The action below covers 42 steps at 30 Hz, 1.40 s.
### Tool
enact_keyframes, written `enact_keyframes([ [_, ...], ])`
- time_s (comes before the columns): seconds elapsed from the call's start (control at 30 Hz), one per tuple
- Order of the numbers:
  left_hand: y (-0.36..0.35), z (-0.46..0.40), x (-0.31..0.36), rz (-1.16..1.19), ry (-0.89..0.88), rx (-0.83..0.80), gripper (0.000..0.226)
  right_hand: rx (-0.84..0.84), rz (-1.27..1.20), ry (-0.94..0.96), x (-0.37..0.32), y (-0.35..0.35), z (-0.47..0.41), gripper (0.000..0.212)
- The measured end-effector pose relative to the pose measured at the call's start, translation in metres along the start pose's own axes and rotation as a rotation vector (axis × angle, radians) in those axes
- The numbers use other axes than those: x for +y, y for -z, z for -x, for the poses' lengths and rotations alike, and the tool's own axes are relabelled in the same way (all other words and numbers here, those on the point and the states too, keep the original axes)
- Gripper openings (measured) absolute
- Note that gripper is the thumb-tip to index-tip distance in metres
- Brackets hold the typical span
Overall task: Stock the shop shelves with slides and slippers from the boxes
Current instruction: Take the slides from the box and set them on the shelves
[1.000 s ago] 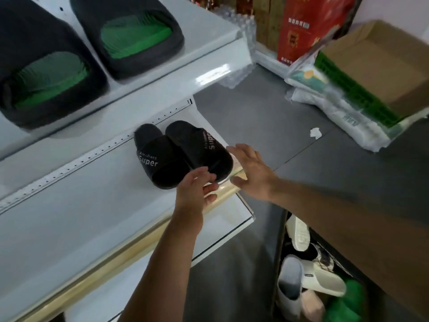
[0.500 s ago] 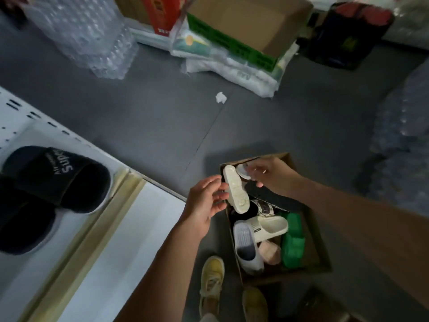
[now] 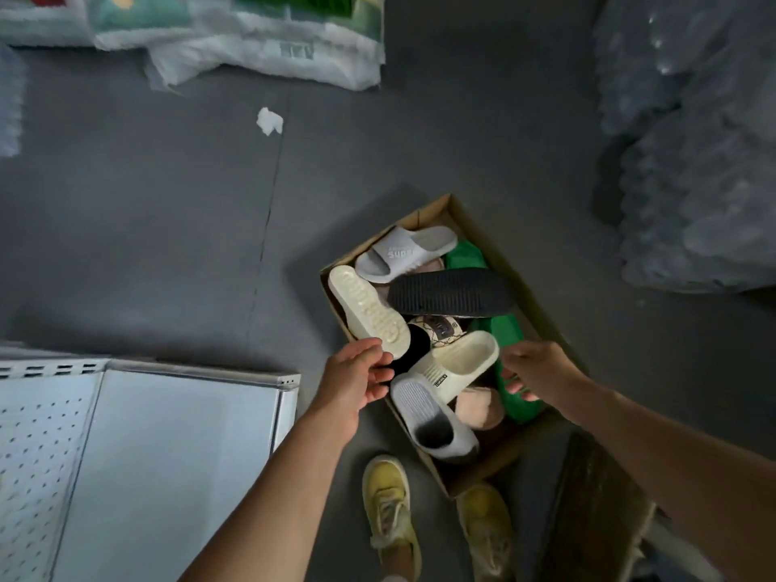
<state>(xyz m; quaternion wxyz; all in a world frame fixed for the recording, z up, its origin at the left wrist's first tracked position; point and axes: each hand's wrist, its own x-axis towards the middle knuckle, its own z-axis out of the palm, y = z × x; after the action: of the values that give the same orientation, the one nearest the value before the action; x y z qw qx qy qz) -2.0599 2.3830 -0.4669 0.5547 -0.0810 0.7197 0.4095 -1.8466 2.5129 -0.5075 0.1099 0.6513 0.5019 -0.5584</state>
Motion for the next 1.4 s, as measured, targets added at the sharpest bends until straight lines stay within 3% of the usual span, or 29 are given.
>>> enact_keyframes([
  [0.17,-0.015,-0.064,-0.029,-0.089,0.081,0.003,0.011,-0.026,-0.058,-0.113,0.051,-0.032,-0.04,0.019],
  [0.37,-0.025,-0.124,-0.059,-0.098,0.174,0.026,0.009,-0.065,0.0,-0.048,0.079,-0.068,-0.089,0.017],
  [0.53,-0.024,-0.161,-0.082,-0.175,0.164,0.018,0.014,-0.056,0.122,0.099,0.081,-0.095,-0.136,0.043],
  [0.7,-0.018,-0.186,-0.099,-0.171,0.161,0.052,0.014,-0.23,0.207,-0.008,0.085,-0.123,-0.158,0.063],
  [0.8,-0.018,-0.187,-0.107,-0.148,0.17,0.038,0.012,-0.235,0.414,0.022,0.094,-0.132,-0.159,0.054],
  [0.9,-0.021,-0.181,-0.113,-0.133,0.153,0.02,0.012,-0.129,0.61,0.122,0.1,-0.132,-0.153,0.046],
  [1.0,-0.023,-0.173,-0.117,-0.107,0.139,0.023,0.014,0.013,0.628,0.119,0.105,-0.129,-0.144,0.034],
  [1.07,-0.025,-0.166,-0.118,-0.095,0.126,0.022,0.016,0.156,0.516,0.153,0.104,-0.123,-0.134,0.019],
  [1.17,-0.028,-0.152,-0.119,-0.115,0.096,-0.021,0.018,0.297,-0.038,0.095,0.103,-0.112,-0.121,0.022],
  [1.27,-0.032,-0.141,-0.123,-0.196,0.032,-0.129,0.032,0.19,-0.533,-0.026,0.095,-0.109,-0.103,0.026],
  [1.4,-0.038,-0.132,-0.13,-0.253,-0.022,-0.302,0.05,-0.005,-0.854,-0.079,0.071,-0.121,-0.08,0.014],
])
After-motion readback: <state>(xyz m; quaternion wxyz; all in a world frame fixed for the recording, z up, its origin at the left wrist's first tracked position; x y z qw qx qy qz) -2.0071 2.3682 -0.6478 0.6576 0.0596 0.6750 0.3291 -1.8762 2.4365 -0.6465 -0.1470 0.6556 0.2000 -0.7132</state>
